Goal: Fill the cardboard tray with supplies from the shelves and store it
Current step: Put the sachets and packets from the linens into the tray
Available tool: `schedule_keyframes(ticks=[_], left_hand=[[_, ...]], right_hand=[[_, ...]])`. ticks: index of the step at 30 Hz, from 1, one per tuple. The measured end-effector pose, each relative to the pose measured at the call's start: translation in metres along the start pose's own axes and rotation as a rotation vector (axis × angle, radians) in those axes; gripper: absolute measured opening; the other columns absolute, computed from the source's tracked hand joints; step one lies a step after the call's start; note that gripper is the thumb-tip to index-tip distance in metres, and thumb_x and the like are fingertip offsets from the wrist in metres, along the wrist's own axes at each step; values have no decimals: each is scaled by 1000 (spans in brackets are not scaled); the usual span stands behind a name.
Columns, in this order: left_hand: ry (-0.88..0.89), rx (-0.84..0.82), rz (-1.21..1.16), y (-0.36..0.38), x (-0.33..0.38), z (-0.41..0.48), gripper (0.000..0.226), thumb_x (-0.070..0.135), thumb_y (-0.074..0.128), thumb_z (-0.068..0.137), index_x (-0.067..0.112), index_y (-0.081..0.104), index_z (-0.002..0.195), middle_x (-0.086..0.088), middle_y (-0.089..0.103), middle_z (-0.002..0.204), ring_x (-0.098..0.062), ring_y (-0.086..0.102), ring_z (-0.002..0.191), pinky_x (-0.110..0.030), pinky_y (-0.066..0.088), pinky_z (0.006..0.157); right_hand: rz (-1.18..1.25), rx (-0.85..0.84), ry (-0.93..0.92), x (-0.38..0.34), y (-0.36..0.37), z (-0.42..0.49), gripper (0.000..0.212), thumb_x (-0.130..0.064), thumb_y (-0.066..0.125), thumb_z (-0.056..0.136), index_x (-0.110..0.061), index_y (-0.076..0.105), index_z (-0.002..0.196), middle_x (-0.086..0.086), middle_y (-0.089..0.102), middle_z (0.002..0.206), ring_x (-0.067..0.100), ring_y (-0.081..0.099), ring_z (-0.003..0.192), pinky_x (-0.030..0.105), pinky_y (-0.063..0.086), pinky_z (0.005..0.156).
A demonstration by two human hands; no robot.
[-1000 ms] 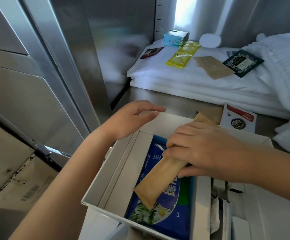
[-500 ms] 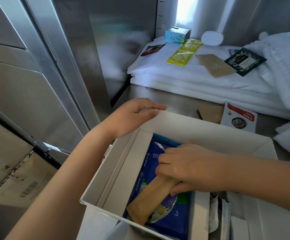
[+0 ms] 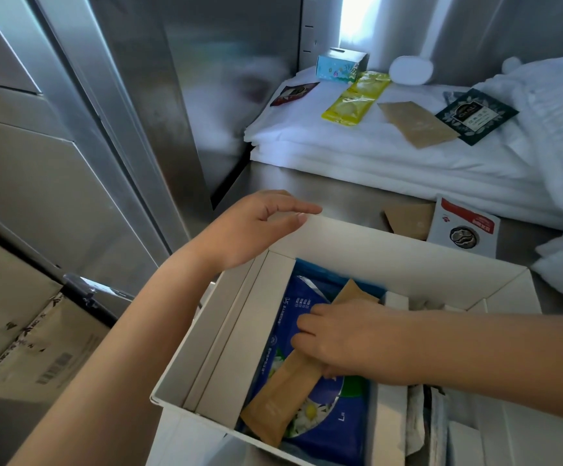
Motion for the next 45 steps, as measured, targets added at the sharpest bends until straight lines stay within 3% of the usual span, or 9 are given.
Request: schedule_keyframes(ticks=[8,12,17,20,23,28,31,38,45], left_hand=[[-2,-6,10,0,-1,0,26,27,52,97,32,66,118,12,65,109,8,53,105,-3,36,88],[-5,-6,16,0,-1,-1,26,27,51,98,32,66,119,14,64,106,10,53,102,0,34,84],[-11,-12,11,0,-2,0,26,27,51,98,31,66,119,14,64,108,8,54,104,-4,37,88],[-12,-15,2,1,-3,0,26,26,51,98,30,66,120,10,65,111,5,55,105,-11,40,92],[-5,-10,-6,1,-2,0,26,24,51,98,30,65,119,7,65,111,4,56,105,-13,41,93],[-6,-10,-2,0,-2,0,26,25,51,98,30,65,119,9,65,111,4,56,105,-12,41,92],[-6,-16,5,1,-2,0,27,26,51,98,30,65,120,10,65,111,4,56,105,-12,41,92],[-7,-14,17,1,-3,-1,27,29,50,98,33,64,120,12,64,112,6,55,106,-8,39,90],[1,-7,9,1,-3,0,26,29,51,98,34,65,119,13,65,111,7,54,106,-8,39,90]], right_hand=[[58,117,41,4,-6,-10,50,-38,47,96,-13,37,138,6,39,138,21,37,122,35,32,101],[91,151,211,12,-16,-26,57,-49,43,95,-17,31,140,4,37,138,21,40,119,39,42,96],[160,64,355,28,-5,-42,60,-58,38,93,-22,31,140,2,39,137,19,45,117,39,46,93],[185,-9,348,29,7,-44,61,-60,38,92,-24,31,141,2,38,140,19,46,116,40,47,92],[175,-46,315,28,17,-41,67,-58,39,92,-24,19,147,7,29,148,23,41,123,41,47,94],[189,-82,254,29,23,-35,76,-57,39,94,-29,-4,151,6,-4,160,27,12,144,45,33,110],[196,-79,229,30,24,-30,79,-57,38,94,-31,-12,149,3,-17,158,24,-4,146,43,24,115],[160,-85,198,34,25,-15,82,-59,38,93,-31,-17,148,3,-23,156,25,-9,145,42,16,117],[182,-110,171,40,16,-6,81,-56,40,94,-33,-14,149,0,-18,158,23,-9,145,43,11,117]])
Point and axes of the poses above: each hand's wrist, its own z-axis towards the middle knuckle, its own y-axis out of the palm, x = y × z, the point moved 7 cm from there along z, towards the middle knuckle
